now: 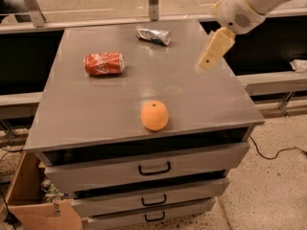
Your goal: Place redbull can upright
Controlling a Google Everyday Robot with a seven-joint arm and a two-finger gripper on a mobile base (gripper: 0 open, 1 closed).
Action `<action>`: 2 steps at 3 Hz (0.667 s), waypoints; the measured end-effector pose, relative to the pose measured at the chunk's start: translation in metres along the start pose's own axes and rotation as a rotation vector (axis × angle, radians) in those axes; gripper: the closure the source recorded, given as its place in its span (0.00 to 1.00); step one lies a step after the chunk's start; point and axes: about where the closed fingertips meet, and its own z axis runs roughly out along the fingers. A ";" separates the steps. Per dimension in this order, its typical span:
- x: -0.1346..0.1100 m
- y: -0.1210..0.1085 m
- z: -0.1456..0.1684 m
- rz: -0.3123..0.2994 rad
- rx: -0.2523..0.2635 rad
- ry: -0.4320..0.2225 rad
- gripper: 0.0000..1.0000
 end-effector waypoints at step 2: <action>-0.046 -0.053 0.051 0.001 0.031 -0.130 0.00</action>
Offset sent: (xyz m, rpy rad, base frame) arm 0.0564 0.0349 -0.0008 0.0884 -0.0479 0.0211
